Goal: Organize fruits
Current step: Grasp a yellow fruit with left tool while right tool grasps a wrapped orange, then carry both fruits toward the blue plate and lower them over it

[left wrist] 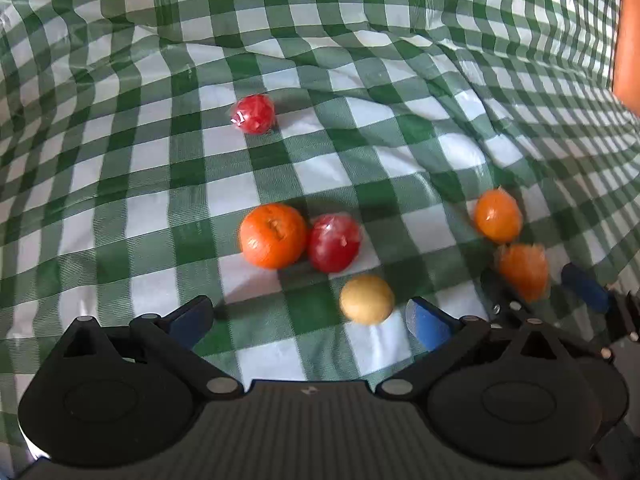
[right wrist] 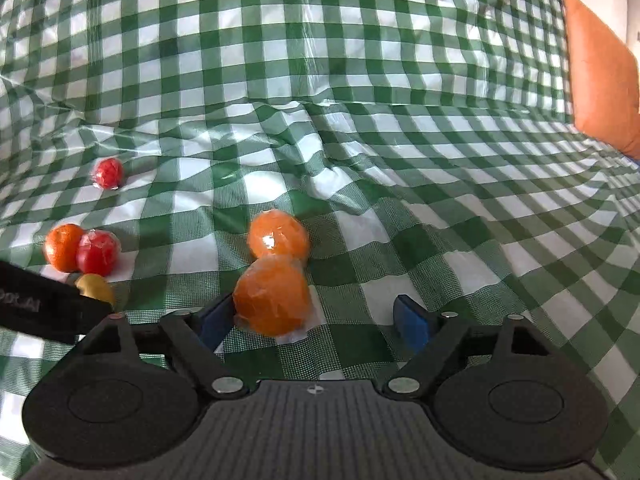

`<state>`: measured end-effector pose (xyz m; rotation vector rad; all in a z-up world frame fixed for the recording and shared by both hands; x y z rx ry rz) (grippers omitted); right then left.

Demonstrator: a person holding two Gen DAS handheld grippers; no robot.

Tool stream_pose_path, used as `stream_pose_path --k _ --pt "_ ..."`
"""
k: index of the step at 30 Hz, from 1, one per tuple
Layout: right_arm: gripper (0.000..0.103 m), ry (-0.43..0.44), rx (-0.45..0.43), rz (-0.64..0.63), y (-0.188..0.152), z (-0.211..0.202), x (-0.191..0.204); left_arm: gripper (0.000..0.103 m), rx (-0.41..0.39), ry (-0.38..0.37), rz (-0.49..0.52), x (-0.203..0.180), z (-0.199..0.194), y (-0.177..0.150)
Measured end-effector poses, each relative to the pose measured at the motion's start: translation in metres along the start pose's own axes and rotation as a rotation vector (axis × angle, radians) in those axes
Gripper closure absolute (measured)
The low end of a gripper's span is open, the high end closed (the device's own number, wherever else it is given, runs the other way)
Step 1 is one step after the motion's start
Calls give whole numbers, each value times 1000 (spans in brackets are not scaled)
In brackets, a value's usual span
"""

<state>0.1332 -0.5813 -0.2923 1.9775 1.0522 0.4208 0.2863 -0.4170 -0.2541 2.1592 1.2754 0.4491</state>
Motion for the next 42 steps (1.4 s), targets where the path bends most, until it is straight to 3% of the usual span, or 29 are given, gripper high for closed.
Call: stream_pose_path --k 2,3,4,5,12,18,21,25,30,42 --pt "22 -1 -5 -6 0 0 -1 33 -9 -35 17 -4 -4 1" --pt "35 7 -11 -10 2 0 0 58 -7 -47 42 -7 -6 1" --pt "57 26 -23 -22 3 -1 3 73 -17 -54 71 -9 -9 0" --pt "64 33 -29 -35 5 -1 4 73 -19 -61 83 -13 -8 0" --pt "65 -16 -80 41 16 -9 -11 73 -24 -36 77 6 -42 -5" --pt "65 -106 -107 90 18 -37 -30 73 -24 1 48 44 -113 -23" --pt "65 -92 -91 134 22 -70 -30 73 -22 29 39 67 -155 -38" --pt "65 4 -103 125 33 -134 -8 73 -28 76 36 98 -211 -59" --pt "65 169 -108 23 32 -226 40 73 -28 109 0 132 -273 -88" --pt "65 554 -65 -108 11 -396 182 73 -149 149 -158 198 -398 -156"
Point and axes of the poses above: each gripper's, at about its wrist camera, not at the fingertips, and z roughly the way its jaws point, x to its left, y to its top, the point moved 9 cm from there along z, roughly the way its jaws point, and after that the axes turned 8 degrees about -x, right-handed, at the moved point
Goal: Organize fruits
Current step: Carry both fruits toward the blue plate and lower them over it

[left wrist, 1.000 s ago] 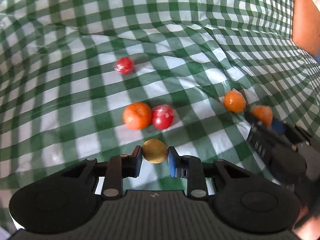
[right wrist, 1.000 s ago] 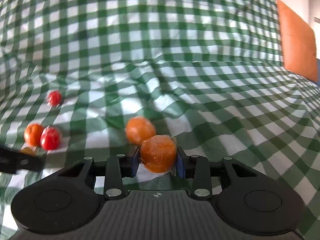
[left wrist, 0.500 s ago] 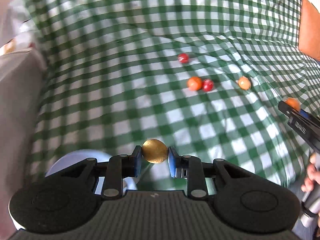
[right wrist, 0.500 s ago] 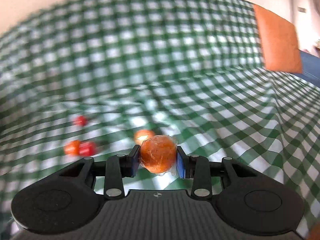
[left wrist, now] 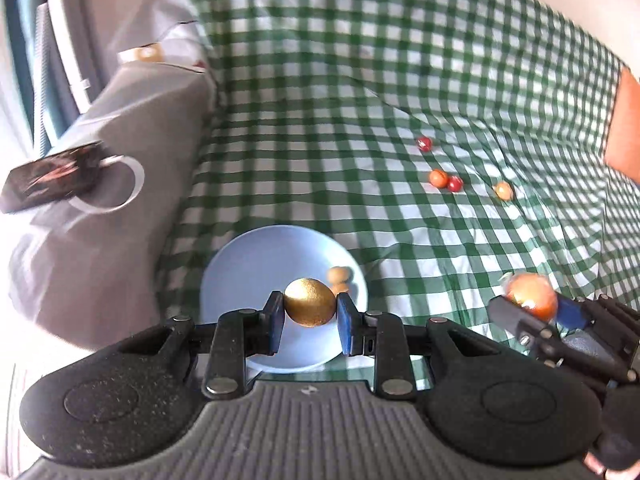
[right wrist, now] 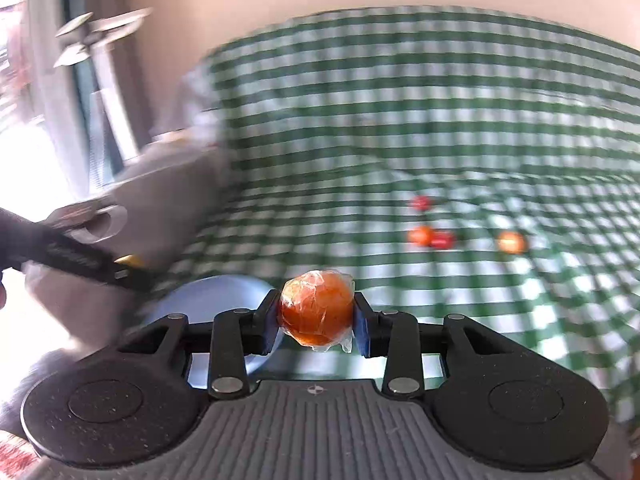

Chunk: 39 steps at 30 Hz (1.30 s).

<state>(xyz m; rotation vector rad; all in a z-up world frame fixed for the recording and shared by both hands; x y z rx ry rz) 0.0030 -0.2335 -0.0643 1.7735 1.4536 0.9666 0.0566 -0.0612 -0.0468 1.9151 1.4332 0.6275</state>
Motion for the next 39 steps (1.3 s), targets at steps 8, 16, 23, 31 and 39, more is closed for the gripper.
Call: stream_pose_path --k 8,16,23,31,39 --pt "64 91 -2 -157 6 -19 82 73 -64 7 -97 45 -39 -20" --pt "64 103 -17 -208 11 -23 95 73 -100 4 -105 56 -51 -25" --pt "64 79 -7 -179 6 -30 84 73 -96 -14 -95 49 -49 -29" --pt "64 74 10 -165 2 -24 81 73 -83 -6 -103 52 -42 -30" --pt "64 62 34 -148 -2 -18 74 73 -54 2 -119 58 -27 -31"
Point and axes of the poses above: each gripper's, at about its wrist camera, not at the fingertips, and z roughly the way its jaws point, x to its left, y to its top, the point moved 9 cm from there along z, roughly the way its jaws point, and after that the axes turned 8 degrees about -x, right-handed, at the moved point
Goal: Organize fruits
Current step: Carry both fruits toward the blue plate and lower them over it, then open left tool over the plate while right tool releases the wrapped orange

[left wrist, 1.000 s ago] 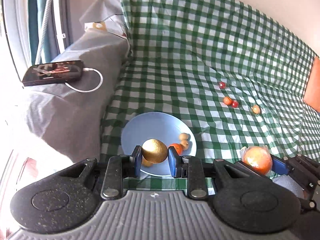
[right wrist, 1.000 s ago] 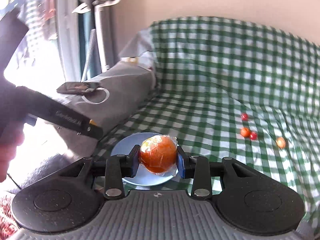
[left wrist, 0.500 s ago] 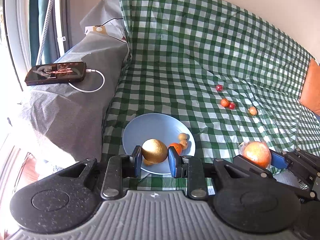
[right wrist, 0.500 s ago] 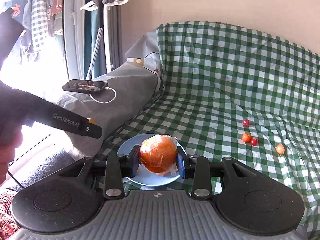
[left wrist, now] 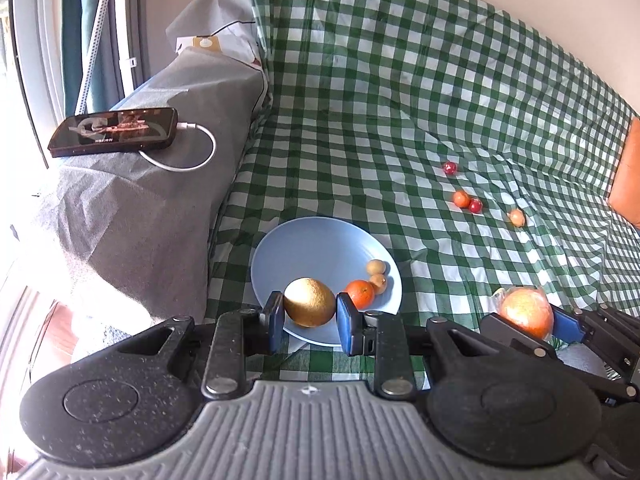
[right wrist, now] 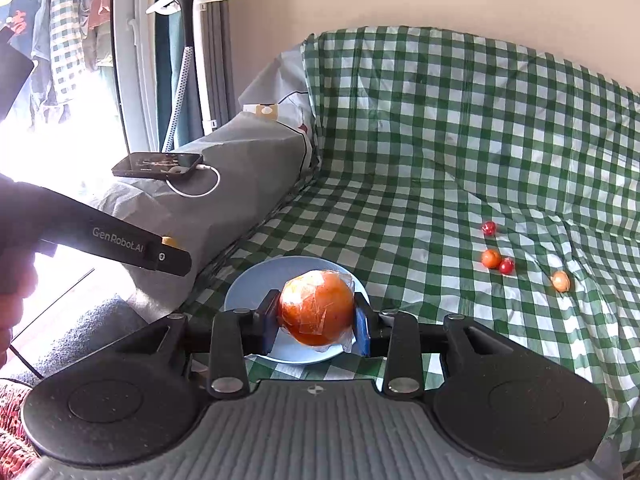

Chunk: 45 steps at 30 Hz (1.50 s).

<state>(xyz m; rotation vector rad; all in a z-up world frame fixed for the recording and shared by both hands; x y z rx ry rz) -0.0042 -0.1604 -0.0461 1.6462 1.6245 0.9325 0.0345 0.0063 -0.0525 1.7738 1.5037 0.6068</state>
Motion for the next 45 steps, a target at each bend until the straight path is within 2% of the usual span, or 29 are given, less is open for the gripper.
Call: stream_pose_path --k 7,14,27,43,44,45 --pt "64 -11 20 8 -2 9 -5 73 13 3 1 1 11 1" --pt "64 -25 57 16 -7 30 -11 73 75 30 13 0 37 1" --pt "64 3 146 -4 -20 111 -10 73 172 57 49 -5 111 12" --pt "64 23 274 -10 -47 198 -15 72 283 97 79 6 190 7" --pt "64 27 280 -12 -48 201 -14 71 280 99 80 7 193 8" --pt "64 36 288 -12 -48 205 -13 61 278 101 81 7 194 8"
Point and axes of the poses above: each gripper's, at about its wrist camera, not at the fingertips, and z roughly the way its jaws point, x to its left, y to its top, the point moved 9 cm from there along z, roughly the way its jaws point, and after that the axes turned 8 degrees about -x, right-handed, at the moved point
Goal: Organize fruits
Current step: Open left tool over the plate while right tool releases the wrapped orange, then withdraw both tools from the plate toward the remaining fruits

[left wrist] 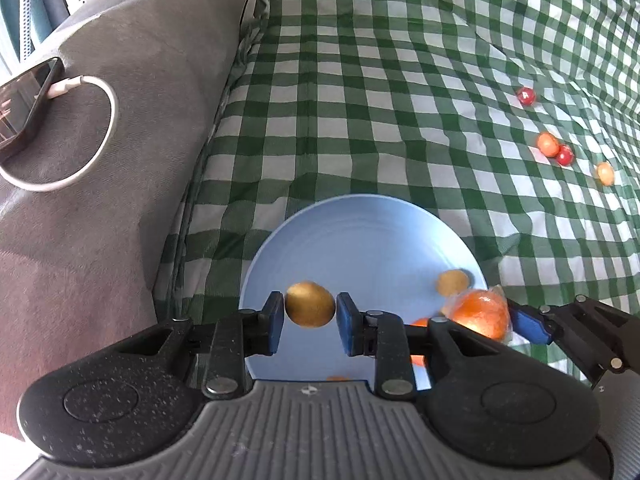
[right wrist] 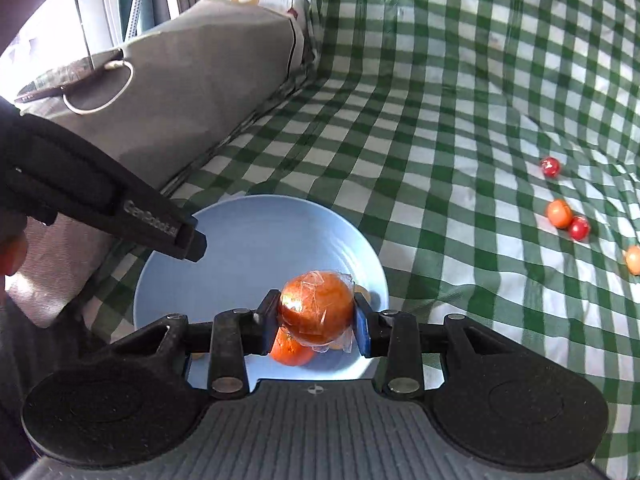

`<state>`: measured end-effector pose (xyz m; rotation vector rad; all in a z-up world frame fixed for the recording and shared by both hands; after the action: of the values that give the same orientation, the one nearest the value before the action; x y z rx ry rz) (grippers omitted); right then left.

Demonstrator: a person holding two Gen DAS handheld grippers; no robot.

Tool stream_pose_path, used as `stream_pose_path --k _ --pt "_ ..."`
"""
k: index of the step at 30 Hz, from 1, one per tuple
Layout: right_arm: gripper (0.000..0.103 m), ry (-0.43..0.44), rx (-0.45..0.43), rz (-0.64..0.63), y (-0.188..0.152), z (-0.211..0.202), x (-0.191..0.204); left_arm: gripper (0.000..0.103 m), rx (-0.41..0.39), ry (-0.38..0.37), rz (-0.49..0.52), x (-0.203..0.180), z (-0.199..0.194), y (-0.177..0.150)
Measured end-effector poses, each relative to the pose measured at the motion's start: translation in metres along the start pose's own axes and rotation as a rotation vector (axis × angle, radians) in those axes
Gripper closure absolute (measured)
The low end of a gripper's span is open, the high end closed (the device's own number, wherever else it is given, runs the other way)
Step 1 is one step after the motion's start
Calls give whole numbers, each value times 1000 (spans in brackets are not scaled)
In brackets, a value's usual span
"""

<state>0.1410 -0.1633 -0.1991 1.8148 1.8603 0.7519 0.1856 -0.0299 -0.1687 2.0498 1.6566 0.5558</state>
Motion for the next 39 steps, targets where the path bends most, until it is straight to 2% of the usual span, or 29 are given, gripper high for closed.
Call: stream_pose_path --k 1,2,3,4,5,6,7,12,15,21,28,39 --pt "64 6 7 -1 1 3 1 40 -6 4 -5 2 0 1" --pt "63 11 11 0 2 5 2 26 -15 11 -14 3 -1 3" --pt "57 18 10 0 3 5 2 3 -28 30 -27 7 -3 4" --pt "46 18 7 0 4 4 2 0 -56 55 -41 12 -9 6" --pt "40 11 2 0 5 1 1 0 -74 67 -44 14 -15 6" --pt "29 3 -2 1 6 -3 0 0 -72 69 -36 15 -19 5" --pt "24 -2 -3 2 6 -8 0 0 -54 67 -25 15 -22 2" --pt "11 -12 9 25 -3 -45 2 0 14 65 -12 17 -42 -21" --pt "4 -54 -11 43 -8 -73 4 0 40 63 -16 16 -57 -35" --pt "2 -66 -76 55 -10 -121 16 0 5 61 -9 9 -96 -55" --pt "1 -105 -147 60 -12 -161 13 0 -54 69 -10 3 -131 -61" --pt "1 -162 -223 125 -15 -198 -3 0 -120 84 40 -17 -161 -64"
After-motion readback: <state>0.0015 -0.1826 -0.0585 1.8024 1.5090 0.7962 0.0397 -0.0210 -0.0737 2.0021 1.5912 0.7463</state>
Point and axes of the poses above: each gripper's, at about its wrist camera, not at the fingertips, and z roughly the way its jaws point, x to its left, y to its top, the point moved 9 cm from there along z, roughly the way its jaws point, and after that the axes turned 8 degrees about -x, right-handed, at the moved point
